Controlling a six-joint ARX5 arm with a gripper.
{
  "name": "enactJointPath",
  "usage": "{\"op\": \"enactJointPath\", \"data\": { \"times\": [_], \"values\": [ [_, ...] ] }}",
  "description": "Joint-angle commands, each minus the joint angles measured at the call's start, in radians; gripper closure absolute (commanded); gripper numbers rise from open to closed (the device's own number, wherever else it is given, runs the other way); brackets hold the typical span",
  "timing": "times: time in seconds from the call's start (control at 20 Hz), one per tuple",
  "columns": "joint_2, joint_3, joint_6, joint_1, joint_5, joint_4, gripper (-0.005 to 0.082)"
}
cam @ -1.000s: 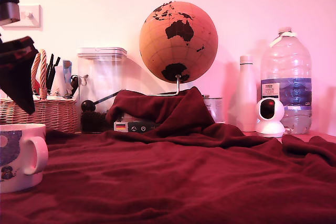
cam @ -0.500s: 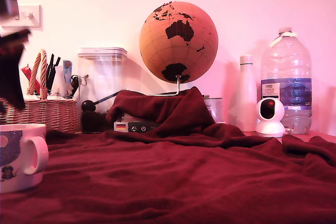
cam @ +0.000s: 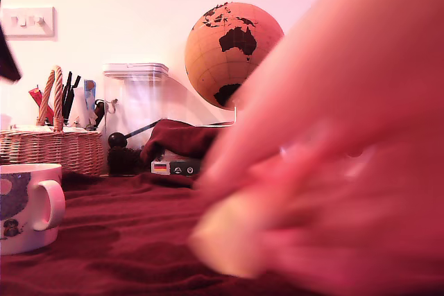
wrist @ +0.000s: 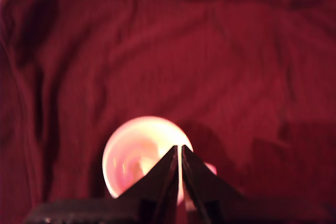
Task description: Pick up the coffee capsules on the table and drop them inside the coffee cup
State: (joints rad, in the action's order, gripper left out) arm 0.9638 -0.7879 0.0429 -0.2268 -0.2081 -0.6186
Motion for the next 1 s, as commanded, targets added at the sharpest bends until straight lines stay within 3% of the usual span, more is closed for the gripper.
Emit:
{"op": "enactJointPath", "data": {
  "times": [0.0, 0.4, 0.5, 0.95],
  "values": [
    [0.003, 0.002, 0.002, -0.002, -0.009, -0.010, 0.0793],
    [0.003, 0.071, 0.019, -0.052, -0.045, -0.002, 0.0793],
    [0.003, 0.109, 0.052, -0.074, -0.045, 0.022, 0.0793],
    [-0.118, 0.164, 0.082, -0.231, -0.026, 0.100, 0.0793]
  ]
}}
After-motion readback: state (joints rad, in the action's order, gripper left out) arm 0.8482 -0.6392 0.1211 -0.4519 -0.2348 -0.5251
